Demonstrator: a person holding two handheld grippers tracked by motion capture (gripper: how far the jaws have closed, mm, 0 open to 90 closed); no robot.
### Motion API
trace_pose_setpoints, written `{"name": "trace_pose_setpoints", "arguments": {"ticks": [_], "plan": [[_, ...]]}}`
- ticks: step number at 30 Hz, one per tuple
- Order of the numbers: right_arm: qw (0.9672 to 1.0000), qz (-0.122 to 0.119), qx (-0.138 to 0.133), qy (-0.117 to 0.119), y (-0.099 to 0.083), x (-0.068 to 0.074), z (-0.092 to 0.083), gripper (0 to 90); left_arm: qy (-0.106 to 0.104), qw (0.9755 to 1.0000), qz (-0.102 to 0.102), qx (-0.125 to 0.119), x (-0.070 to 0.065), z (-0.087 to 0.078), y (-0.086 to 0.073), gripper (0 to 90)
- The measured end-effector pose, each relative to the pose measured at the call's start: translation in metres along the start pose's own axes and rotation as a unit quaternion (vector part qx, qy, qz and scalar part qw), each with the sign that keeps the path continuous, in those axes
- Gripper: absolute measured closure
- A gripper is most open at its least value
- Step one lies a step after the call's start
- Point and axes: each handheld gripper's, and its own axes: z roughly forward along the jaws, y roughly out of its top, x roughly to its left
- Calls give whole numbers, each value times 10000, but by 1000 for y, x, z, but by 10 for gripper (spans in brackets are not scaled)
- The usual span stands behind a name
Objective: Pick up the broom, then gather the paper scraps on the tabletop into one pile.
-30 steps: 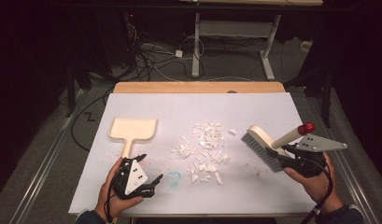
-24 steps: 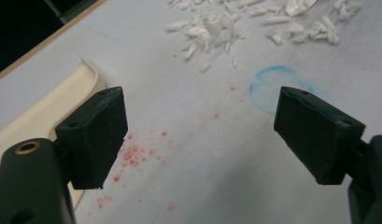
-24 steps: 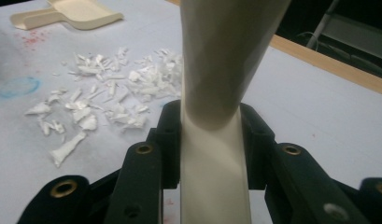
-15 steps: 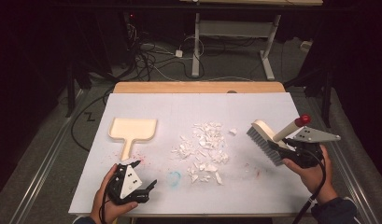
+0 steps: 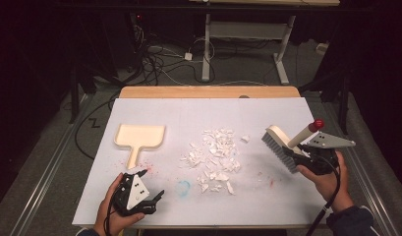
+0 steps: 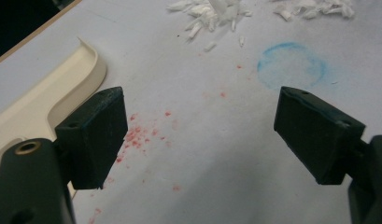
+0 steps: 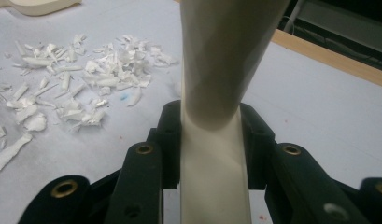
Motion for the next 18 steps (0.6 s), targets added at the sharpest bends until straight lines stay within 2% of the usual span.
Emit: {"name": "trace_pose_setpoints", "arguments": {"ticks": [7, 13, 14, 15, 18], "plan": [[10000, -29, -13, -71, 1, -1, 0, 679, 7, 10000, 5, 15, 0, 0, 0, 165], [9997, -52, 102, -211, 2, -4, 11, 679, -1, 10000, -13, 16, -1, 0, 0, 165], [9996, -73, 117, -259, 3, -4, 13, 679, 4, 10000, -10, 22, -1, 0, 1, 165], [9985, -214, 180, -463, 7, -5, 20, 679, -2, 10000, 1, 30, -2, 1, 1, 165], [9976, -275, 250, -581, 10, -4, 27, 679, -29, 10000, 37, -2, -3, 1, 4, 165]]}}
